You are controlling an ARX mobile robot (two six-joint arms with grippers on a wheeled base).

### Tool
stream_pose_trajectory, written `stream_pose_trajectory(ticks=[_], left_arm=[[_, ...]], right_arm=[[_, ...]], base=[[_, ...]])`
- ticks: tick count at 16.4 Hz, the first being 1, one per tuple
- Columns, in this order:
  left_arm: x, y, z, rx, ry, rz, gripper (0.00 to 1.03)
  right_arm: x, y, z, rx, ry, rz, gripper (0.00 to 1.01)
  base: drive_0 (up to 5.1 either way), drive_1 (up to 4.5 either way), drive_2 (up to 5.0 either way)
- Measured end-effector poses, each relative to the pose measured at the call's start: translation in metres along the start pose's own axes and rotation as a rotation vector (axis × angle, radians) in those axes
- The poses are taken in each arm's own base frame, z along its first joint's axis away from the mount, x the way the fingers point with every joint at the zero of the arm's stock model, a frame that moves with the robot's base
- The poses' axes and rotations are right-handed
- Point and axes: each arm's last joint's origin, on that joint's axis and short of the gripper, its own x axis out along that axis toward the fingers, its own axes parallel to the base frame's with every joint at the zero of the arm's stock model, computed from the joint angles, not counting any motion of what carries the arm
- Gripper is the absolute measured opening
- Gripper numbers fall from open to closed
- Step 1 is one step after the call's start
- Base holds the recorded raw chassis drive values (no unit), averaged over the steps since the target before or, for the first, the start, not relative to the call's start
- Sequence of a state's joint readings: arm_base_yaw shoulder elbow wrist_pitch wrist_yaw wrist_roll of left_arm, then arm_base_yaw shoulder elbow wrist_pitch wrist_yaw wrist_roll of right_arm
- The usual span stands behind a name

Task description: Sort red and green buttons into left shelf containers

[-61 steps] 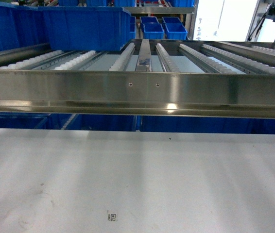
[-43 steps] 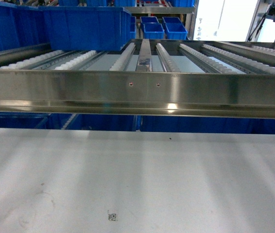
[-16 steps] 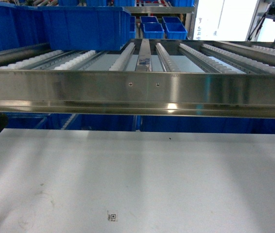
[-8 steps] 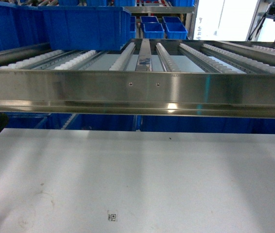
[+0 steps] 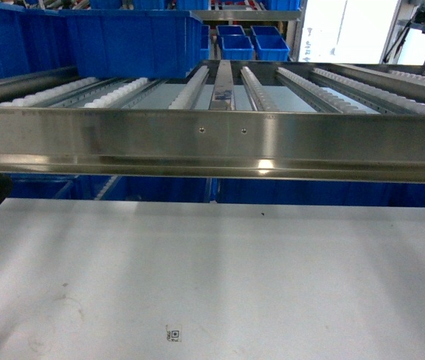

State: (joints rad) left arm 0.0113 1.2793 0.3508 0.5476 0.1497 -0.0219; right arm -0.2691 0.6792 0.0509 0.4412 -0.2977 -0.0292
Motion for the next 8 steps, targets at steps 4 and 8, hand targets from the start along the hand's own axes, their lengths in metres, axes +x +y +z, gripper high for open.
stream_pose_trajectory(ticks=[4, 8], left_arm=[[0.000, 0.000, 0.000, 0.000, 0.000, 0.000, 0.98], [0.000, 0.000, -0.001, 0.002, 0.004, 0.045, 0.98]], right_arm=[[-0.031, 0.023, -0.005, -0.034, -0.038, 0.072, 0.26], [-0.031, 0.022, -0.006, -0.033, -0.035, 0.058, 0.26]], base=[[0.0, 0.00, 0.0], [0.0, 0.00, 0.0]])
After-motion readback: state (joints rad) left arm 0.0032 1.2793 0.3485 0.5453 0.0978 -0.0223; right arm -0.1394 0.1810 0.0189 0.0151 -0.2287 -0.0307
